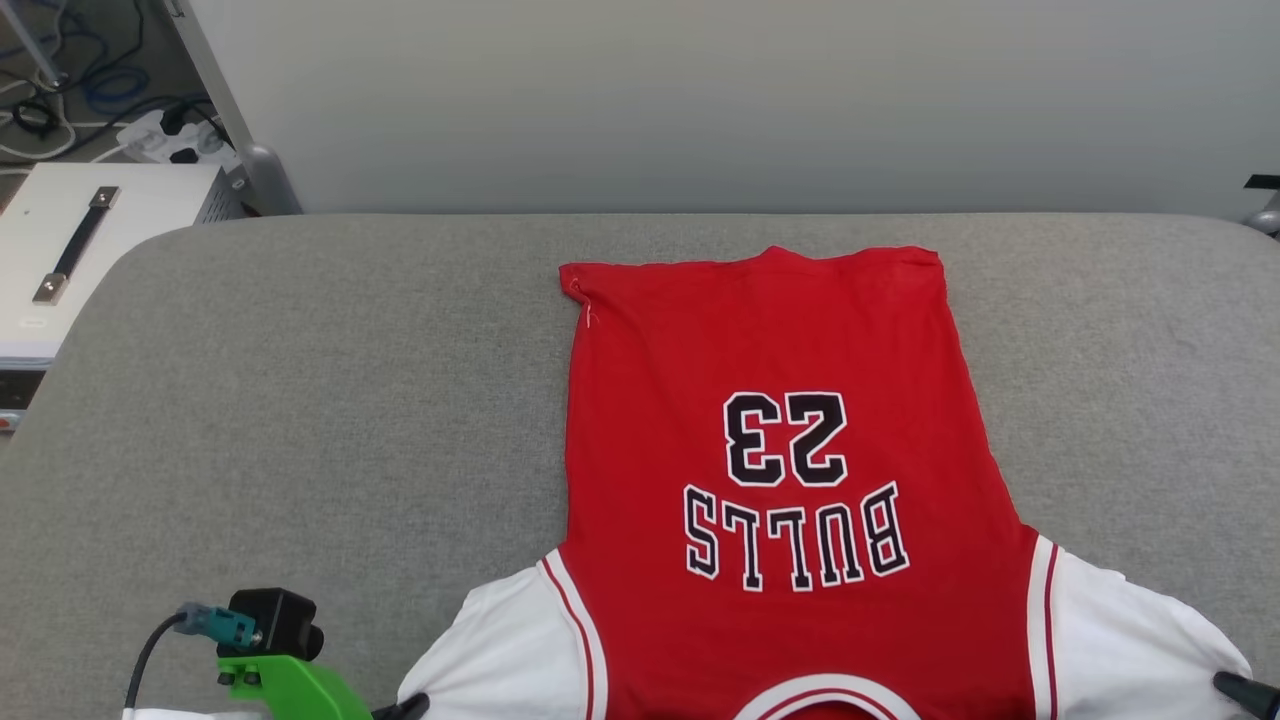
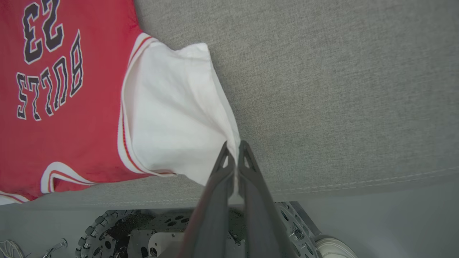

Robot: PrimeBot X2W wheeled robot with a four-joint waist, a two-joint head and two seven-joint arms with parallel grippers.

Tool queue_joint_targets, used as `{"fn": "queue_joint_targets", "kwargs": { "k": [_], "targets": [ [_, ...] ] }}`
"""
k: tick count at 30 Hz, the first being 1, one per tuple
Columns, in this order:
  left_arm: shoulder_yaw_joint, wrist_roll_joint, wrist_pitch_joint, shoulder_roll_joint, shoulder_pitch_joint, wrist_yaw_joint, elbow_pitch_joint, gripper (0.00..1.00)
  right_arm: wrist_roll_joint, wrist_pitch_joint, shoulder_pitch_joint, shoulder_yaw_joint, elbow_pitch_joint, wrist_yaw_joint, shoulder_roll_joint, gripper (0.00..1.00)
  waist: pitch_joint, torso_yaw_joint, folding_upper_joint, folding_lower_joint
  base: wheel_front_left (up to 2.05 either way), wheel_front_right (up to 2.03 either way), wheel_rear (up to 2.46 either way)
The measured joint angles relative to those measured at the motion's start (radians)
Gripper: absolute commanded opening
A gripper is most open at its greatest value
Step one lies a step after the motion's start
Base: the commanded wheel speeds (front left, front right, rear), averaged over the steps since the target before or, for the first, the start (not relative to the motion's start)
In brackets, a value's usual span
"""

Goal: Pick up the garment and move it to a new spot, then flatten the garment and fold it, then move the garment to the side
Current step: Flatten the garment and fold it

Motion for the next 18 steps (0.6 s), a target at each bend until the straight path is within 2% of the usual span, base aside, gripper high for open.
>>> {"fn": "queue_joint_targets", "kwargs": {
  "k": [1,2,3,8,13,18],
  "targets": [
    [-0.002,0.0,0.006,0.0,-0.001,0.0,-0.01,0.0,-0.009,0.01,0.0,0.0,-0.013,0.0,0.001,0.29,0.006,0.001,0.0,0.0,0.0,0.0,0.0],
    [-0.004,0.0,0.008,0.0,-0.002,0.0,-0.022,0.0,-0.02,0.012,-0.003,0.002,-0.032,0.0,0.001,0.97,0.015,0.002,0.0,0.0,0.0,0.0,0.0],
    [-0.006,0.0,0.015,0.0,-0.006,0.0,-0.037,0.0,-0.028,0.012,-0.009,0.005,-0.049,0.0,-0.002,1.0,0.024,0.004,0.0,0.0,0.0,0.0,0.0],
    [-0.021,0.006,0.045,0.007,-0.033,0.007,-0.109,0.0,-0.013,0.018,-0.074,0.018,-0.108,0.0,-0.018,1.0,0.079,0.015,0.0,0.0,0.0,0.0,0.0],
    [-0.044,0.035,0.077,0.023,-0.054,0.017,-0.184,0.0,-0.003,0.03,-0.23,0.053,-0.142,0.0,-0.051,1.0,0.151,0.034,0.0,0.0,0.0,0.0,0.0],
    [-0.064,0.07,0.081,0.024,-0.095,0.018,-0.23,0.0,-0.004,0.047,-0.425,0.11,-0.107,0.0,-0.09,1.0,0.232,0.059,0.0,0.0001,0.0,0.0,0.0]
  ]
}}
